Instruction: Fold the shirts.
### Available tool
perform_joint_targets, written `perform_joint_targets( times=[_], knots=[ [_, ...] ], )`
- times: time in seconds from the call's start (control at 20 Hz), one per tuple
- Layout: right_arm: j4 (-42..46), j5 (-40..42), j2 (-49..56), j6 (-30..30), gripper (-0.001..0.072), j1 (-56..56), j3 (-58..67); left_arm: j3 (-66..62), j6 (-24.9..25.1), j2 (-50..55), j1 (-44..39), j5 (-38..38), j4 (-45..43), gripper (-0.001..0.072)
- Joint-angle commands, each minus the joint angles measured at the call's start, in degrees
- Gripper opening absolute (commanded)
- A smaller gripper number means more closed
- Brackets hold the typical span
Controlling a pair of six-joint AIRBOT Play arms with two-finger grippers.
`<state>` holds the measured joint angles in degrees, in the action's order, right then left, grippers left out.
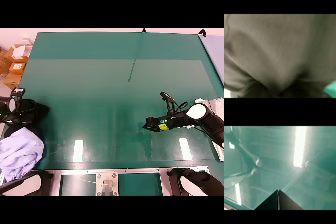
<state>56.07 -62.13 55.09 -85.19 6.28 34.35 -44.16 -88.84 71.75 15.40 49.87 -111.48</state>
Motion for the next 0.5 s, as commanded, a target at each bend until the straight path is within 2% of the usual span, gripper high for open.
perform_joint_targets(
  times=[0.0,0.15,0.25,0.45],
  knots=[
    [0.0,0.0,0.0,0.0,0.0020,0.0,0.0,-2.4,0.9,2.0,0.5,-2.2,0.9,0.0030],
    [0.0,0.0,0.0,0.0,0.0020,0.0,0.0,-10.5,2.4,1.8,-0.2,7.5,4.6,0.0030],
    [0.0,0.2,0.0,0.0,0.0020,0.0,0.0,-17.1,4.1,-0.2,-2.3,12.9,11.4,0.0029],
    [-0.2,-0.7,0.0,0.0,0.0019,0.0,0.0,-29.1,4.8,-8.4,-15.0,17.6,22.1,0.0029]
  ],
)
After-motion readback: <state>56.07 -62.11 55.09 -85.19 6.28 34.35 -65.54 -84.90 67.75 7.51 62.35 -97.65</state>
